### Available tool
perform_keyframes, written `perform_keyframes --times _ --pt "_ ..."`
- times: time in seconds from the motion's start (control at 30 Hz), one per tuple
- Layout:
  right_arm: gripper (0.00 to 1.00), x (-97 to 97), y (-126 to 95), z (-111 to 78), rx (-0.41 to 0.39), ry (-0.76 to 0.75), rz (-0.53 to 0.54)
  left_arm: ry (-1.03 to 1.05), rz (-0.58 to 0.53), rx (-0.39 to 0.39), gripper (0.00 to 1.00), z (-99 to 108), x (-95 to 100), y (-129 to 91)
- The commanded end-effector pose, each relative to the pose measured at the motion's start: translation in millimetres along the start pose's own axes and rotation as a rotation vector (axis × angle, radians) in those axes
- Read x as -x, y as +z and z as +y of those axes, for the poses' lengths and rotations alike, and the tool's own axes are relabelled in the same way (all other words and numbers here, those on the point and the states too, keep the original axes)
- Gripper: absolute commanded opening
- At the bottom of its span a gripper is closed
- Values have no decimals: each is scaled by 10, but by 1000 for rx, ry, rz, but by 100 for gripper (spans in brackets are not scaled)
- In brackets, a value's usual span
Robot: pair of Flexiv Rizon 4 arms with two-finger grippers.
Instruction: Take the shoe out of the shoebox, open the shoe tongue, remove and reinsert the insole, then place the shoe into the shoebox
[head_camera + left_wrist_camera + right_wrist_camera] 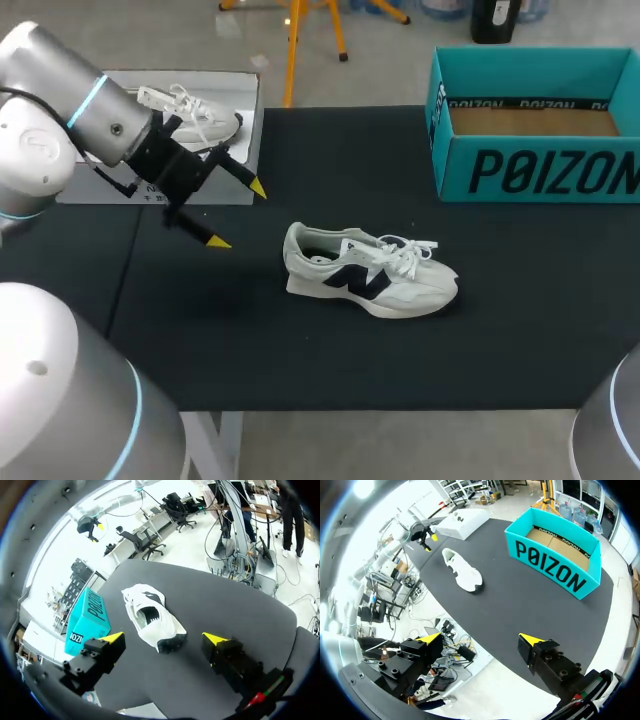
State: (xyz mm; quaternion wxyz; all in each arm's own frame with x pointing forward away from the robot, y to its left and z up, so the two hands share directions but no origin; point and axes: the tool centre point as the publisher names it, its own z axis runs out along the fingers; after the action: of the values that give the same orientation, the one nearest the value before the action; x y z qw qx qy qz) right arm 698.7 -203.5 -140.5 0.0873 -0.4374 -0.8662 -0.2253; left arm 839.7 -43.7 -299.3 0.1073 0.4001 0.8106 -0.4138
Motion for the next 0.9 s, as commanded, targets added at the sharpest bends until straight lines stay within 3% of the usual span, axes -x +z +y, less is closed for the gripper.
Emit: perform_keyframes --times 0.03,0.2,0.43,0.67,0.73,0.9 --pt "100 6 5 3 -3 0 -1 -161 -116 -252 100 92 -88 4" --pt "100 6 5 3 -3 0 -1 -236 -23 -346 100 86 -165 89" --pt "100 6 5 3 -3 0 -1 -291 77 -327 100 10 -238 133" --pt "100 6 5 3 -3 0 -1 -385 16 -363 100 165 -425 257" --pt "100 6 5 3 -3 0 -1 -310 5 -321 100 96 -391 283" --pt "100 6 5 3 -3 0 -1 -310 5 -321 100 96 -391 283"
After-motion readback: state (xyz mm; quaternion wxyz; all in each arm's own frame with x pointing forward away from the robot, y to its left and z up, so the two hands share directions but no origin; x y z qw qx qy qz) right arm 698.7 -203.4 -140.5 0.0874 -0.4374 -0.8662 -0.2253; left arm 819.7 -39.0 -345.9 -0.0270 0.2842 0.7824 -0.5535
